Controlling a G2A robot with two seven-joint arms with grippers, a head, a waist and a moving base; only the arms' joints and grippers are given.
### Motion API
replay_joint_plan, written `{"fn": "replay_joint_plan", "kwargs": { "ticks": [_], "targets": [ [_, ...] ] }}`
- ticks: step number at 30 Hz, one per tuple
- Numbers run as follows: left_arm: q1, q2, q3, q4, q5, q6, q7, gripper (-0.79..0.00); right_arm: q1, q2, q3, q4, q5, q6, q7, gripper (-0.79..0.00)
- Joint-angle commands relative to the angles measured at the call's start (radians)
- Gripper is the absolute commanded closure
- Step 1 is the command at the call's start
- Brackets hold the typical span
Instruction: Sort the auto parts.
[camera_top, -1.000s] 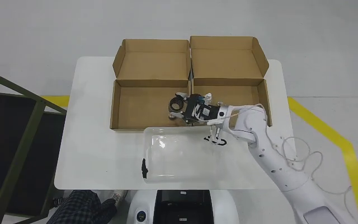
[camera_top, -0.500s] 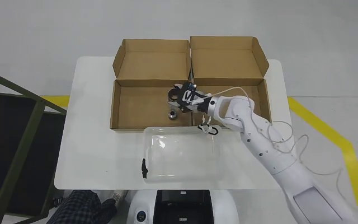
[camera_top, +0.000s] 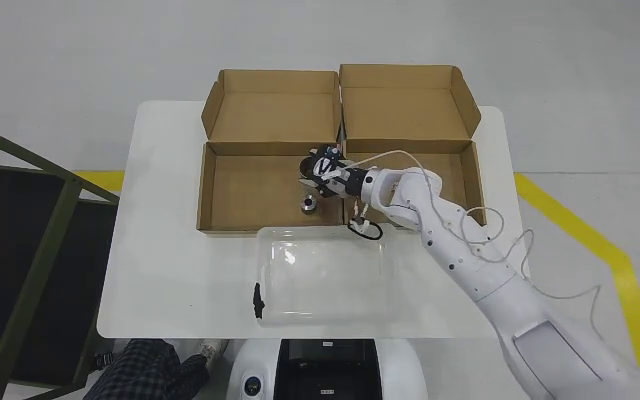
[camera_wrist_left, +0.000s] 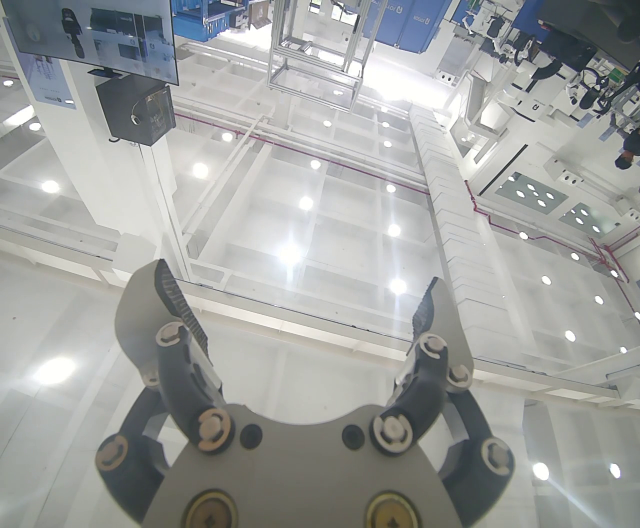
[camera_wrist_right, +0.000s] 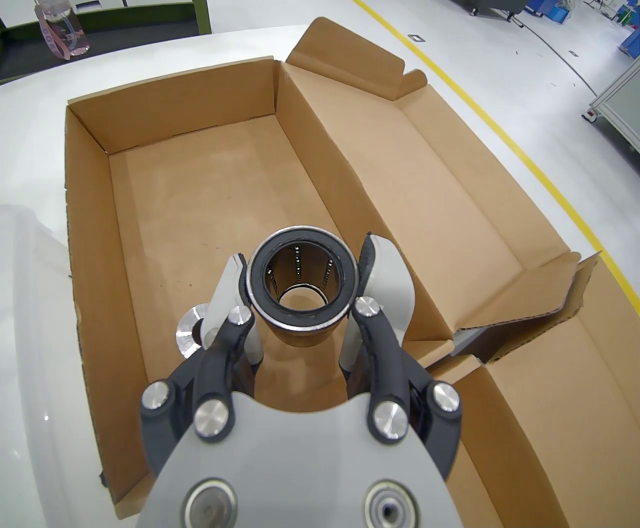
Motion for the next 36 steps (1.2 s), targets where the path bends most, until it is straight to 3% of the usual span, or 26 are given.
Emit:
{"fn": "replay_joint_plan", "kwargs": {
  "ticks": [1, 9, 15, 19, 29, 32, 36],
  "targets": [
    [0.0, 0.0, 0.0, 0.0, 0.0, 0.0, 0.0, -0.785, 0.005, -0.006, -0.005, 0.012, 0.001, 0.003, 0.007, -0.006],
    [0.0, 0.0, 0.0, 0.0, 0.0, 0.0, 0.0, -0.785, 0.016, -0.022, -0.012, 0.041, -0.002, 0.011, 0.025, -0.077],
    [0.0, 0.0, 0.0, 0.0, 0.0, 0.0, 0.0, -0.785, 0.019, -0.032, -0.015, 0.057, -0.006, 0.007, 0.038, -0.252],
    [0.0, 0.0, 0.0, 0.0, 0.0, 0.0, 0.0, -0.785, 0.019, -0.038, -0.015, 0.065, -0.009, 0.006, 0.042, -0.323],
    [0.0, 0.0, 0.0, 0.0, 0.0, 0.0, 0.0, -0.785, 0.018, -0.05, -0.013, 0.076, -0.019, 0.001, 0.052, -0.391],
    [0.0, 0.0, 0.0, 0.0, 0.0, 0.0, 0.0, -0.785, 0.017, -0.052, -0.008, 0.08, -0.019, -0.002, 0.052, -0.554],
    [0.0, 0.0, 0.0, 0.0, 0.0, 0.0, 0.0, -0.785, 0.011, -0.051, 0.008, 0.06, -0.02, -0.012, 0.03, -0.597]
  ]
}}
